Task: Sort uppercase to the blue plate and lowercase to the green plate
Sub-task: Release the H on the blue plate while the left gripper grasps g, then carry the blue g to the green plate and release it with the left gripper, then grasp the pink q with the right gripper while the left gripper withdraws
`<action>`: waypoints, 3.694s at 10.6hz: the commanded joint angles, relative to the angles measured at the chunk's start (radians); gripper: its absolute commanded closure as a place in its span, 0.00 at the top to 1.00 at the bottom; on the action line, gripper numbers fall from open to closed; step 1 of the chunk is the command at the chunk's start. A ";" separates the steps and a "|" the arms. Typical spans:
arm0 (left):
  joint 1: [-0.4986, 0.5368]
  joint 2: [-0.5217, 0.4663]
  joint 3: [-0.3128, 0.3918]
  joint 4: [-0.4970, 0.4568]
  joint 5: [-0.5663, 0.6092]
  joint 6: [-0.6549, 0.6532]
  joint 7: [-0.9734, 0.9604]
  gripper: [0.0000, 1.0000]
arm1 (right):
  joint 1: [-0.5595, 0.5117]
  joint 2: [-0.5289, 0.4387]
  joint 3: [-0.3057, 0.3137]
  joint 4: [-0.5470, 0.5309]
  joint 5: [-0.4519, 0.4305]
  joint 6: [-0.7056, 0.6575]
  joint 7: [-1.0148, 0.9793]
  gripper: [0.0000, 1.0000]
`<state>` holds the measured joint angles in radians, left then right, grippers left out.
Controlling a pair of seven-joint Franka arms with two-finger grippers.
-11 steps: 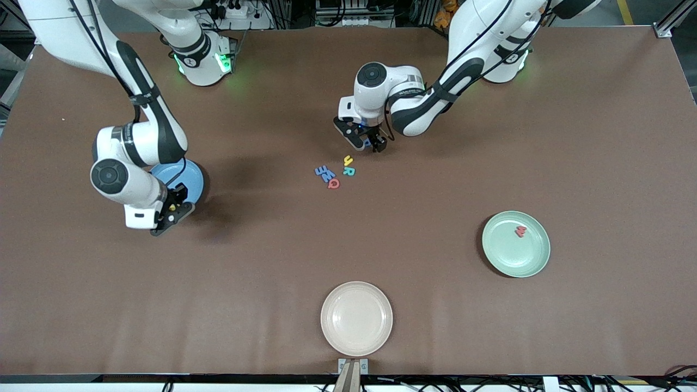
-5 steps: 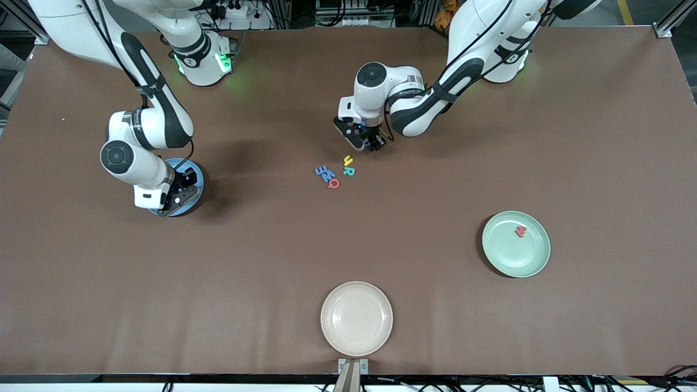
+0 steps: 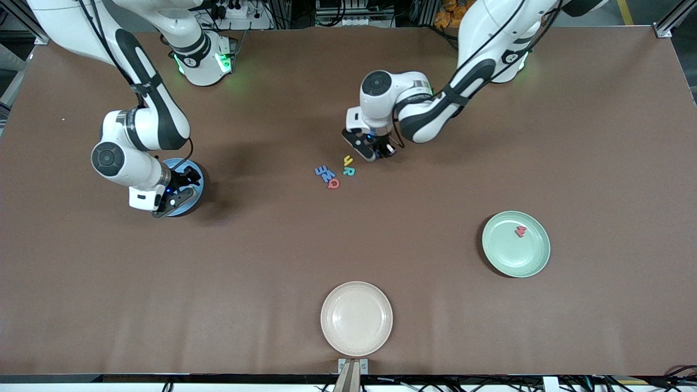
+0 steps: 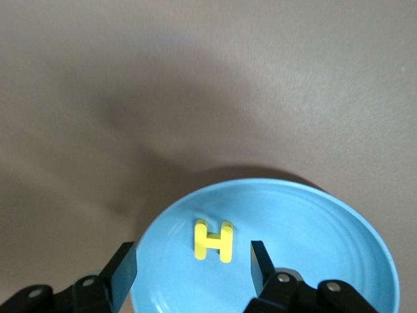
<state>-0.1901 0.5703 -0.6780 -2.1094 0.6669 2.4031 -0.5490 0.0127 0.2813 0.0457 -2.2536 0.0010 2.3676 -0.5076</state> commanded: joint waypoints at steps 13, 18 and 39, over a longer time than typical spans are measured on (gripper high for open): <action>0.264 -0.081 0.569 0.281 -0.458 -0.098 0.652 0.04 | 0.498 0.168 0.148 0.198 0.005 0.232 1.161 0.78; 0.221 -0.073 0.571 0.321 -0.513 -0.099 0.586 0.41 | 0.648 0.338 0.059 0.371 -0.024 0.305 1.207 0.75; 0.121 -0.540 0.681 0.511 -0.636 -0.638 0.541 1.00 | 0.694 0.366 0.049 0.350 -0.136 0.277 1.203 0.64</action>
<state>-0.0604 0.0556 -0.0169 -1.5811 0.0438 1.7738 -0.0029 0.6938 0.6396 0.0873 -1.8958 -0.1258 2.6717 0.6777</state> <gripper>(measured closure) 0.000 0.357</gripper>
